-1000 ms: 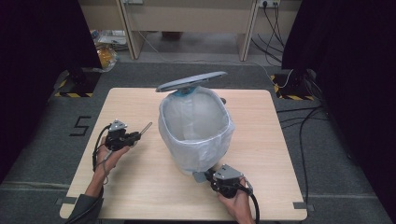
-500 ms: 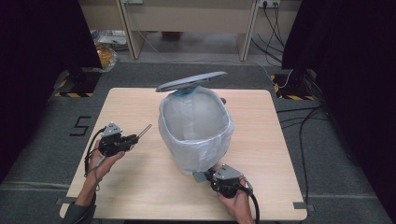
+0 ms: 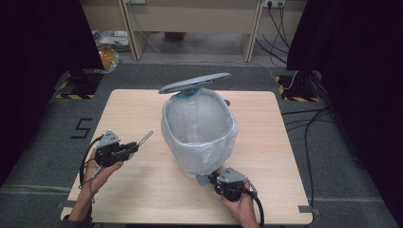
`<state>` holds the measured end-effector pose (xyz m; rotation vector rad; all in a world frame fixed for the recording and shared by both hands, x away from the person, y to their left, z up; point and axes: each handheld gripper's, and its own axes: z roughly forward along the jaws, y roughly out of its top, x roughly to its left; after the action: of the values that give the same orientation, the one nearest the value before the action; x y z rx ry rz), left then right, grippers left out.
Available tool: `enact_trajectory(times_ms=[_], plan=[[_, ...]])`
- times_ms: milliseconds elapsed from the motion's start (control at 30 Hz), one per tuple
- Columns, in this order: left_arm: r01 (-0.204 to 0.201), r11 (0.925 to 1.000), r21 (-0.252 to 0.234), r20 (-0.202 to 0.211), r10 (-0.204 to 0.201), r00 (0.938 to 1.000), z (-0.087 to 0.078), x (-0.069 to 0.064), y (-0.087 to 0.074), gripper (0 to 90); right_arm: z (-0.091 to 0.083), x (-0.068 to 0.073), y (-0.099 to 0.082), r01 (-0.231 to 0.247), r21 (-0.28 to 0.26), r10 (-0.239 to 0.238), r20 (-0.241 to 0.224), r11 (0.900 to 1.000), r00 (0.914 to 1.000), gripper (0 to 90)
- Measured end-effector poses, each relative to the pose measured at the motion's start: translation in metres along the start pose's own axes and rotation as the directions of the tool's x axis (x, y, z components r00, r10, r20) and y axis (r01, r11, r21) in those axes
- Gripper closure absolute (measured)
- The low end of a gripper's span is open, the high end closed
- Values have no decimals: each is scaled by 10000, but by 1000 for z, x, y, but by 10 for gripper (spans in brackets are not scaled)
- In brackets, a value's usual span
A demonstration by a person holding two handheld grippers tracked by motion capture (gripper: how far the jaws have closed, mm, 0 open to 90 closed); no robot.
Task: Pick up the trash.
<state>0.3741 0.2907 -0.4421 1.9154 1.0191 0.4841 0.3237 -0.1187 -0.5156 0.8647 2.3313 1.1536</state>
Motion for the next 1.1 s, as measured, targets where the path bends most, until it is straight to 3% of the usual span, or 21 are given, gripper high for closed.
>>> enact_trajectory(times_ms=[633,1100], plan=[[-279,9980,-558,229,292,9993,-37,-12,11,795,0,0,0,9,-4,-9,3,10000,10000,763],[-736,9937,-843,138,750,9971,-55,-16,31,795,0,0,0,-25,4,25,-16,10000,10000,763]])
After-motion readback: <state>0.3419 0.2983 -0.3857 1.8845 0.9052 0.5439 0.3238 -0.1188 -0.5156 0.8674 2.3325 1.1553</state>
